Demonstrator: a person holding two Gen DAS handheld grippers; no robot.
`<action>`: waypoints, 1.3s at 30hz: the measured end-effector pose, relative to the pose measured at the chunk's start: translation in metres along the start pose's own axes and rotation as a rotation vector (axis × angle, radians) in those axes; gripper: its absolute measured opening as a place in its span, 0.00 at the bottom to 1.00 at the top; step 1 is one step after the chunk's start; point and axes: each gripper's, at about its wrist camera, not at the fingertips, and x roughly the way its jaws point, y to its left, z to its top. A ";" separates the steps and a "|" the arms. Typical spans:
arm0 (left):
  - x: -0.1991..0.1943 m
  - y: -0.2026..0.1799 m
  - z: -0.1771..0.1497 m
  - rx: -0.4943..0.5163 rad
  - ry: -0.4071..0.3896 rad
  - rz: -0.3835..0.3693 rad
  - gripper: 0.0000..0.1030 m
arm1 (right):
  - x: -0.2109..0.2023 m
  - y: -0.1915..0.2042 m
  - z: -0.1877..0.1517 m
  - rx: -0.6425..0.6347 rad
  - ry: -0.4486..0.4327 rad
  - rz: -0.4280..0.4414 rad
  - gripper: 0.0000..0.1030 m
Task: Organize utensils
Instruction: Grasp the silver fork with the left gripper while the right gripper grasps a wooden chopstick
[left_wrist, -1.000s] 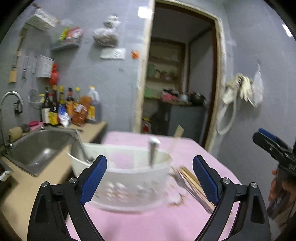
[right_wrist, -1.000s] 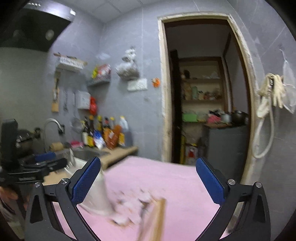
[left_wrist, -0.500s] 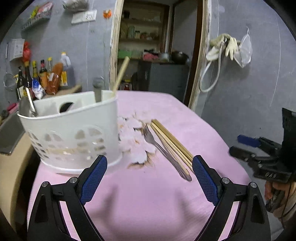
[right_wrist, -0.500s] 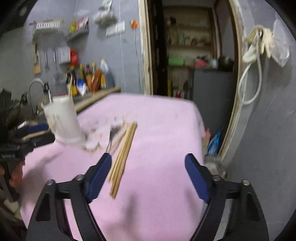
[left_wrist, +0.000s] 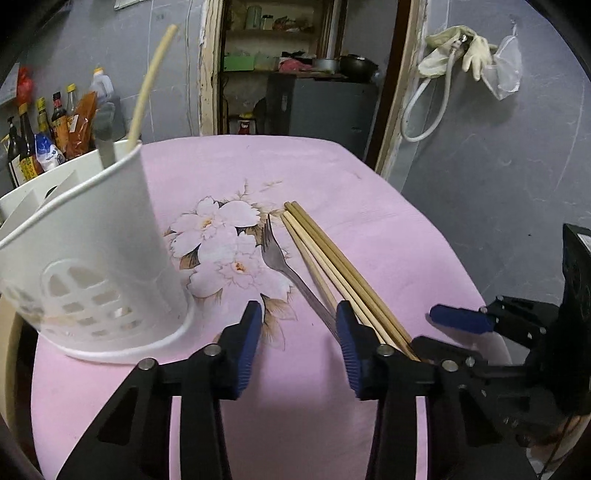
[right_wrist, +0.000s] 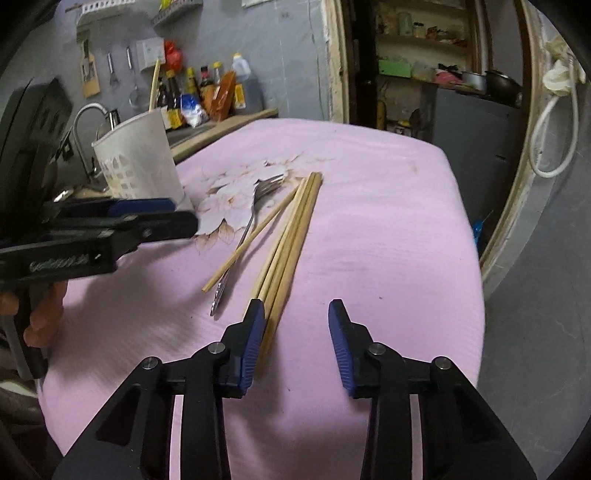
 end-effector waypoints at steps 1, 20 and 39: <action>0.002 0.000 0.001 -0.002 0.003 0.001 0.34 | 0.003 0.000 0.000 -0.003 0.009 -0.004 0.31; 0.038 0.006 0.024 -0.037 0.032 0.072 0.27 | 0.017 -0.016 0.015 -0.043 0.041 -0.115 0.04; 0.068 0.020 0.039 -0.120 0.109 0.103 0.06 | 0.005 -0.026 0.008 -0.007 0.009 -0.108 0.04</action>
